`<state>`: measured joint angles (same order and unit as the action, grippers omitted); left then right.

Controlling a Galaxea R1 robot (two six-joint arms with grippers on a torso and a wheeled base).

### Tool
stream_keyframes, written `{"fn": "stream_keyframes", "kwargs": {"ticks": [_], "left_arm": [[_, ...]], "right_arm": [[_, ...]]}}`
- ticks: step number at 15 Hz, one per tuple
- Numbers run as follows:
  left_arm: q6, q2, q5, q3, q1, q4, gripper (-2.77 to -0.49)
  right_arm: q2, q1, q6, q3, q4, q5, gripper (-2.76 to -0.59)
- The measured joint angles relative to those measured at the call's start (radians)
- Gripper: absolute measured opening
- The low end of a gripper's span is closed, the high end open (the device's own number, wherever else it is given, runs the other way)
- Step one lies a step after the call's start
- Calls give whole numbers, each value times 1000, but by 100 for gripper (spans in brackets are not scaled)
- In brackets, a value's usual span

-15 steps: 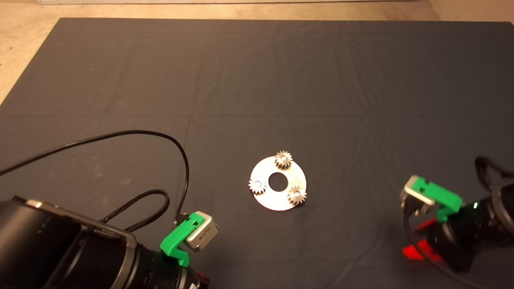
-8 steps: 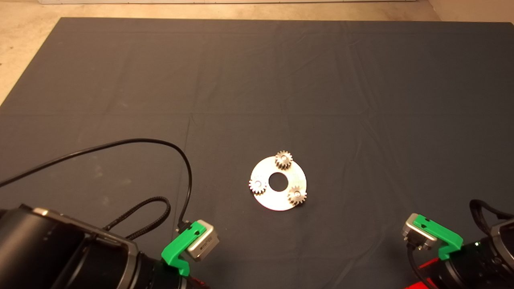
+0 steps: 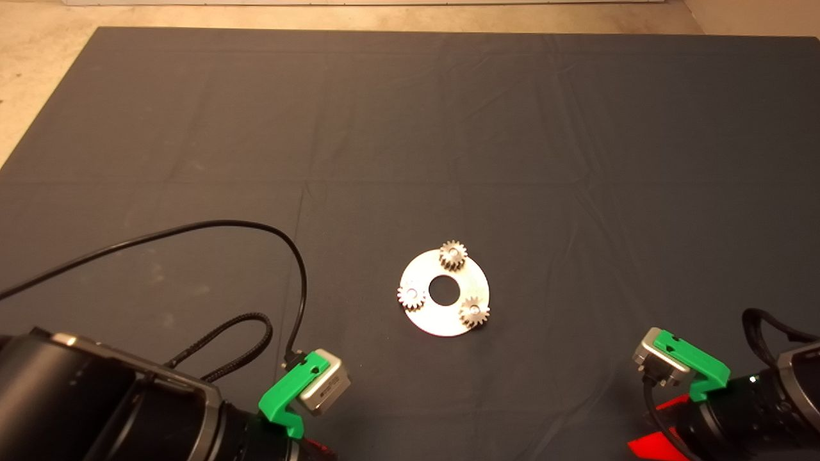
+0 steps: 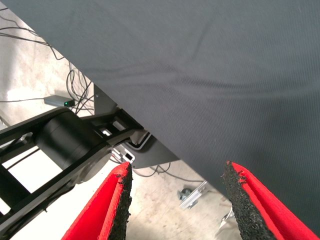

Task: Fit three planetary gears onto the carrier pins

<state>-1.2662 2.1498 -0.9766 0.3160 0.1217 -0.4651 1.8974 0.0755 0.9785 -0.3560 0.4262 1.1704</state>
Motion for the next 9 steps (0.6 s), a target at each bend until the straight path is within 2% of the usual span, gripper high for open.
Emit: {"fn": "stream_keyframes", "kwargs": {"ticks": [2,5,9], "left_arm": [[0,0,1,0,0,-8,-161],[0,0,0,0,0,-25,-161],[1,-1,0,0,0,-30,-161]], "right_arm": [[9,0,0,0,15,-1,-204],[9,0,0,0,19,-1,-204],[9,0,0,0,28,-1,-204]]}}
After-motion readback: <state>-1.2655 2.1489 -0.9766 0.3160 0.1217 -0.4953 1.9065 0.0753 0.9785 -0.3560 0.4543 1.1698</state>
